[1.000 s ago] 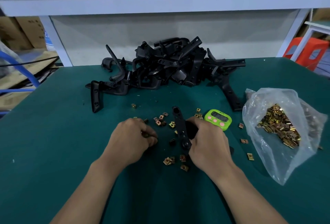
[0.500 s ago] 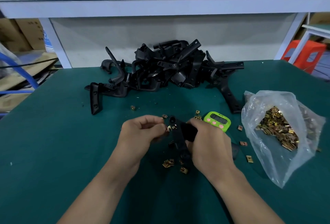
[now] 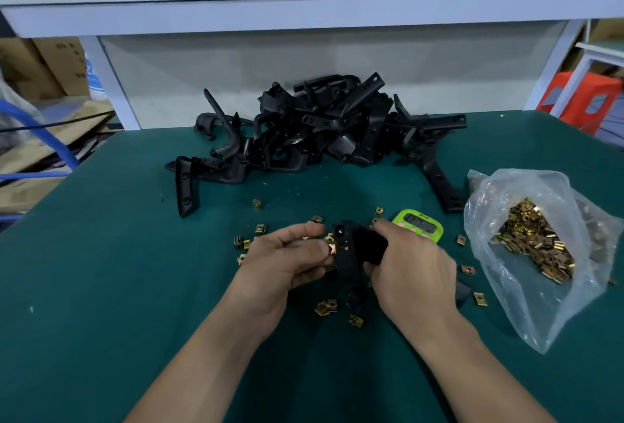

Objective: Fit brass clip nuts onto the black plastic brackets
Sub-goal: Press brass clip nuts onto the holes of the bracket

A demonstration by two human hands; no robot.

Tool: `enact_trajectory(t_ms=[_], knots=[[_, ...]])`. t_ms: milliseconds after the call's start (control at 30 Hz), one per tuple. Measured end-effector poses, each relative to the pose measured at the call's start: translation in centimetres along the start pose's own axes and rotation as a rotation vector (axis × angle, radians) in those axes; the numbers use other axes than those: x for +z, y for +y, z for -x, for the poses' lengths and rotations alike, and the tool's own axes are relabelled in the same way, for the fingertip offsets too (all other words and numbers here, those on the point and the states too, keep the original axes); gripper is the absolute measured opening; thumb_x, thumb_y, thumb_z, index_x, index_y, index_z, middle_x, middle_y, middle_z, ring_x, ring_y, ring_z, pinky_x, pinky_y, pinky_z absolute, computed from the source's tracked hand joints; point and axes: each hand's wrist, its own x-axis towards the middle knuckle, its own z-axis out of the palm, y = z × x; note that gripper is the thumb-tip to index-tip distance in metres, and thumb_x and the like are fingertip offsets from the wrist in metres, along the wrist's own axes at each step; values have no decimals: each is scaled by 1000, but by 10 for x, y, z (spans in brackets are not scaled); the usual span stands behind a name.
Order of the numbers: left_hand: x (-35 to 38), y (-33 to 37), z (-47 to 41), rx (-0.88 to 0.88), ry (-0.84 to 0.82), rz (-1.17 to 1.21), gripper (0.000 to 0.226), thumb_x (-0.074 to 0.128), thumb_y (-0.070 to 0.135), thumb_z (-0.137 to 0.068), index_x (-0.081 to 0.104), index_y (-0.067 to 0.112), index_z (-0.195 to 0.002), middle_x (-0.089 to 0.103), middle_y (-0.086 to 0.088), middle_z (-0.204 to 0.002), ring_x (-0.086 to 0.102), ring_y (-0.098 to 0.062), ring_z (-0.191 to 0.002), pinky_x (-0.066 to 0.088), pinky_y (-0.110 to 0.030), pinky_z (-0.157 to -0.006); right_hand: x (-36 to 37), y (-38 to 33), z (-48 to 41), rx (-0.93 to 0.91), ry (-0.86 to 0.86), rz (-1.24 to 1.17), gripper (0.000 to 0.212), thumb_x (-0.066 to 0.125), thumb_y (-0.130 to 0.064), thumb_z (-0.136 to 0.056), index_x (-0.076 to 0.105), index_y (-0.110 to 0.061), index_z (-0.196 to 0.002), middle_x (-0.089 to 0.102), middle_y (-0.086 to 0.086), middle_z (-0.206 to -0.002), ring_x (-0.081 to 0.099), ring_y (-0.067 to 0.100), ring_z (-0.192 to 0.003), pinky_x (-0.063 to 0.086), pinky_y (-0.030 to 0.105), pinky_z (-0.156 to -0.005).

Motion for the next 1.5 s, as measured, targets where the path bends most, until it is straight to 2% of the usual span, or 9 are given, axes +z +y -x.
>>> enact_trajectory(t_ms=[367, 567, 700, 833, 1000, 1133, 1233, 1367, 1500], knots=[[-6, 2, 4, 33, 2, -71, 46, 84, 14, -63, 71, 9, -107, 74, -9, -79, 72, -17, -68, 57, -23, -62, -2, -4, 1, -25, -35, 60, 20, 72, -14, -73, 57, -24, -81, 48, -6, -57, 40, 27, -56, 26, 33, -52], [12, -5, 10, 155, 144, -110, 35, 77, -3, -81, 79, 22, -105, 75, -21, -83, 71, -19, -81, 52, -37, -101, -4, -2, 2, 3, -46, 52, 16, 69, -16, -78, 56, -25, -82, 45, -6, -60, 38, 25, -56, 22, 35, -51], [19, -6, 15, 185, 124, -107, 36, 77, -1, -82, 75, 19, -112, 75, -27, -89, 75, -26, -87, 56, -35, -98, -1, -7, 5, 10, -60, 40, 20, 69, -16, -79, 52, -26, -81, 43, -7, -60, 38, 26, -58, 26, 34, -55], [20, -7, 15, 196, 121, -162, 28, 78, 5, -84, 77, 17, -109, 78, -19, -90, 76, -31, -93, 57, -39, -96, 0, -6, 6, 23, -58, -4, 19, 74, -27, -78, 56, -27, -84, 45, -6, -60, 41, 27, -59, 28, 33, -57], [12, 1, 5, 221, 255, -187, 15, 66, 24, -96, 81, 23, -94, 79, -4, -80, 75, -15, -82, 57, -33, -82, 1, -7, 3, 40, -1, -123, 25, 77, -35, -76, 54, -24, -78, 39, -12, -55, 28, 9, -48, 20, 29, -48], [-4, -4, 2, 360, 250, -849, 18, 70, 34, -88, 74, 51, -85, 72, 24, -73, 64, 8, -70, 43, -8, -61, 1, 3, -2, 95, -5, -125, 25, 75, -41, -80, 55, -27, -85, 57, -6, -67, 44, 25, -60, 33, 32, -58], [0, -14, 1, 306, 127, -1086, 8, 78, 37, -82, 77, 44, -86, 69, 26, -84, 62, 8, -83, 42, -3, -67, 2, 10, -3, 149, 2, -124, 33, 75, -45, -79, 45, -30, -76, 43, -10, -61, 44, 31, -63, 34, 34, -61], [5, -20, -2, 302, 168, -1167, 7, 78, 33, -85, 75, 39, -89, 67, 20, -92, 63, -5, -87, 54, -30, -83, 7, 9, -3, 138, -4, -115, 27, 74, -47, -78, 54, -29, -81, 48, -7, -62, 48, 33, -64, 35, 34, -61], [3, -21, -4, 329, 191, -1117, 17, 74, 29, -91, 69, 42, -81, 65, 23, -85, 62, 0, -82, 50, -19, -74, 7, 8, -2, 115, -5, -90, 25, 75, -45, -79, 63, -28, -94, 68, 2, -79, 61, 36, -75, 35, 34, -63]])
